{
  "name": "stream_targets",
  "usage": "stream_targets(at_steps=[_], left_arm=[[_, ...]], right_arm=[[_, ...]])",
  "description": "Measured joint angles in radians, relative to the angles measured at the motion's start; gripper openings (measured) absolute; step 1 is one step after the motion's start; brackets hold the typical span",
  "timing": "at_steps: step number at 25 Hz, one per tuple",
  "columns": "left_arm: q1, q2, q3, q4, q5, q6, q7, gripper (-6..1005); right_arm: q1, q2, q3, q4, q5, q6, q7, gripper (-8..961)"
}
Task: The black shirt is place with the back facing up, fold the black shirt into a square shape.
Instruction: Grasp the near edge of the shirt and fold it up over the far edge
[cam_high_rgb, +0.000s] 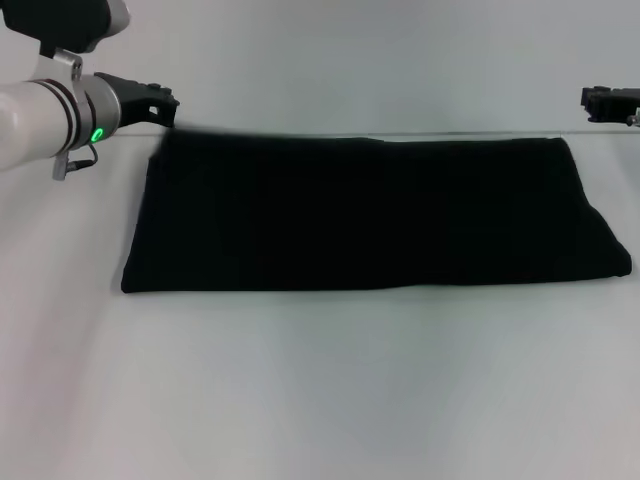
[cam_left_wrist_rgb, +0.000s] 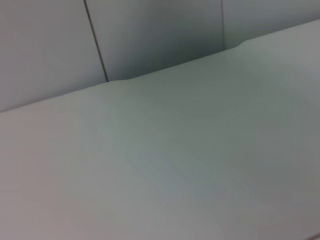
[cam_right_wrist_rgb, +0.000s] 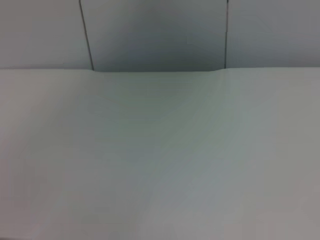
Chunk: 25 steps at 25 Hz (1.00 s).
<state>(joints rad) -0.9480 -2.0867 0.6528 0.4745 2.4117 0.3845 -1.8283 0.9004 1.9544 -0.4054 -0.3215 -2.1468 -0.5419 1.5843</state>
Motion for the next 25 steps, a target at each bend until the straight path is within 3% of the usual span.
stream_targets(at_steps=[6, 9, 12, 15, 20, 25], left_arm=[[0.005, -0.013, 0.005, -0.026, 0.0, -0.093, -0.001, 63], [0.005, -0.013, 0.001, -0.035, 0.0, -0.104, -0.01, 272], [0.01, -0.013, -0.003, -0.022, 0.0, -0.073, -0.03, 360], [0.035, -0.012, 0.001, 0.033, 0.01, 0.061, -0.093, 448], [0.112, -0.011, 0.003, 0.194, 0.014, 0.396, -0.196, 711], [0.201, -0.012, 0.004, 0.347, 0.014, 0.69, -0.3, 748]], right_arm=[[-0.007, 0.001, -0.01, -0.011, 0.001, 0.024, -0.001, 233], [-0.012, -0.003, -0.01, -0.013, 0.001, 0.024, 0.004, 312], [-0.026, -0.009, -0.007, -0.021, 0.001, -0.032, 0.025, 375], [-0.057, -0.014, -0.008, -0.052, 0.0, -0.127, 0.08, 439], [-0.142, -0.016, -0.01, -0.132, -0.005, -0.321, 0.181, 550], [-0.228, -0.029, -0.01, -0.204, -0.005, -0.492, 0.26, 621]])
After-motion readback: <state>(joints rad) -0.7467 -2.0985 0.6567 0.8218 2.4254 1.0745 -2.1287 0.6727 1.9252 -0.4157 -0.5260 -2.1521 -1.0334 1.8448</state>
